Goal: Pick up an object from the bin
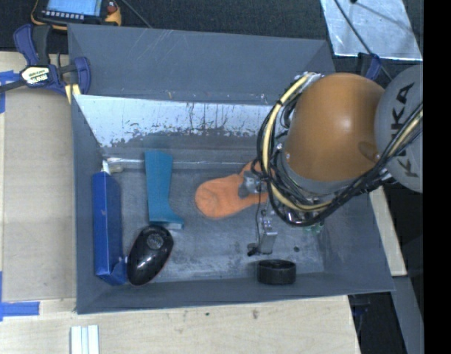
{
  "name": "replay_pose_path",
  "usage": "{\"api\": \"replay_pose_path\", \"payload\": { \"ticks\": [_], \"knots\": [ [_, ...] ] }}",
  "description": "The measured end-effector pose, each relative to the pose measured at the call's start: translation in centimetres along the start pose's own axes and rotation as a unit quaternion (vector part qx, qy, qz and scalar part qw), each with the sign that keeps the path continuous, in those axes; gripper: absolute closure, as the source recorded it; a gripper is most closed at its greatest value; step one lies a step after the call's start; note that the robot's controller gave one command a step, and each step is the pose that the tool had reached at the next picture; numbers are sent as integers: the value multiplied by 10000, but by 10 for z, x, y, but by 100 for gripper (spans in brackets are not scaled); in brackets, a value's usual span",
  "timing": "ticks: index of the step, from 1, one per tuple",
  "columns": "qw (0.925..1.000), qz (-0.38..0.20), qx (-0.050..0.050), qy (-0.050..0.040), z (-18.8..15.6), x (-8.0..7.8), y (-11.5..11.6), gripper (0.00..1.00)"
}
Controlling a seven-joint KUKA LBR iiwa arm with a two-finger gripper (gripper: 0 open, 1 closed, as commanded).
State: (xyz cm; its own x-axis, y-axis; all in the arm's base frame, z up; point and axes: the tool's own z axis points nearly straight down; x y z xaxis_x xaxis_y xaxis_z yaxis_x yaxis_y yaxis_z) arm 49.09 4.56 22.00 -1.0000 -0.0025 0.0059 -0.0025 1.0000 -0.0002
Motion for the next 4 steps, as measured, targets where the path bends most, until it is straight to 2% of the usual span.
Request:
{"api": "replay_pose_path", "payload": {
  "ticks": [1, 2, 3, 4],
  "knots": [
    [10000, 8, -3, -45, -4, -2, 0, 0],
    [9996, -283, -3, -37, -69, -39, -42, 0],
    [9997, 246, 0, -54, -105, -30, -37, 0],
    [9980, 618, -12, -95, -83, -34, -22, 0]
  ]
}}
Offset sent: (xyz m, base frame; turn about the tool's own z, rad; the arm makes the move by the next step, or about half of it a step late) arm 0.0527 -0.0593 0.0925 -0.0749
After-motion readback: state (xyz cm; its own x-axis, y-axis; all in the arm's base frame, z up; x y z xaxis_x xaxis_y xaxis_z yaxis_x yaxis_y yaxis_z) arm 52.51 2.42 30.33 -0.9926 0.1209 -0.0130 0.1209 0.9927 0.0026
